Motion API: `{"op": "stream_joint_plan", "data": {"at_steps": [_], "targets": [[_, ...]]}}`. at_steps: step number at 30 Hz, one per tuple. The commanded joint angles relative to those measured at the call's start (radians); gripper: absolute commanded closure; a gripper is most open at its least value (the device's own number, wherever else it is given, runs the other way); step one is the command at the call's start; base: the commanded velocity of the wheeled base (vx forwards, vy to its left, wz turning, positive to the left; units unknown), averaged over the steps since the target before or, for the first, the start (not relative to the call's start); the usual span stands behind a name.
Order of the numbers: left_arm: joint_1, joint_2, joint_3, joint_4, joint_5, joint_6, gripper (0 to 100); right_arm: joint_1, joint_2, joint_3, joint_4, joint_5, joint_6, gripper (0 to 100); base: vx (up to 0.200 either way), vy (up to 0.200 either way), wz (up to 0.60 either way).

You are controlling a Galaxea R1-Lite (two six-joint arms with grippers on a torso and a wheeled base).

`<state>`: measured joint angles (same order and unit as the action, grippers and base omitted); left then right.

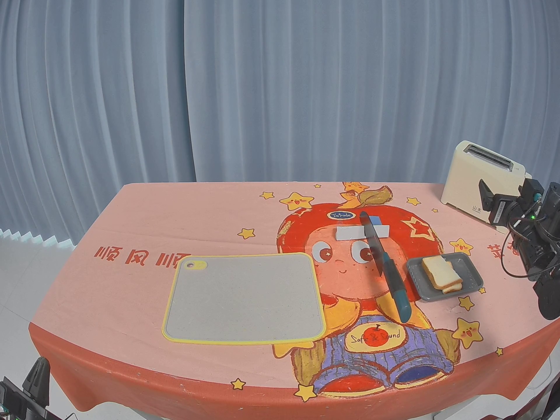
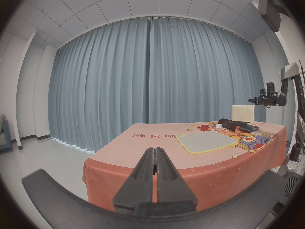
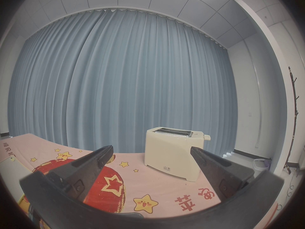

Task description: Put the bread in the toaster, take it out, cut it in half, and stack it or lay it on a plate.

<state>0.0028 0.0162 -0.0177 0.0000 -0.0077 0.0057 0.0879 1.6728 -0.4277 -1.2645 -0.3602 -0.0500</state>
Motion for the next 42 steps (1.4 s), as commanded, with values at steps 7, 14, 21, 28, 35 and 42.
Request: {"op": "stream_joint_plan", "data": {"at_steps": [7, 14, 21, 28, 35, 42], "targets": [[0.0, -0.016, 0.018, 0.0, 0.0, 0.0, 100, -0.083, -0.015, -0.029, 0.002, 0.063, 0.001, 0, 0.0, 0.0, 0.0], [0.0, -0.016, 0.018, 0.0, 0.0, 0.002, 100, -0.096, -0.01, -0.019, 0.0, 0.084, 0.002, 0, 0.0, 0.0, 0.0], [0.0, -0.016, 0.018, 0.0, 0.0, 0.0, 100, -0.089, -0.011, 0.03, -0.001, 0.159, 0.009, 0, 0.0, 0.0, 0.0], [0.0, -0.016, 0.018, 0.0, 0.0, 0.002, 100, -0.106, -0.031, 0.093, -0.001, 0.159, 0.009, 0, 0.0, 0.0, 0.0], [0.0, -0.016, 0.018, 0.0, 0.0, 0.002, 100, -0.152, -0.192, 0.254, 0.0, 0.162, 0.012, 0, 0.0, 0.0, 0.0], [0.0, -0.016, 0.018, 0.0, 0.0, 0.0, 100, -0.154, -0.332, 0.352, 0.002, 0.164, 0.009, 0, 0.0, 0.0, 0.0]]}}
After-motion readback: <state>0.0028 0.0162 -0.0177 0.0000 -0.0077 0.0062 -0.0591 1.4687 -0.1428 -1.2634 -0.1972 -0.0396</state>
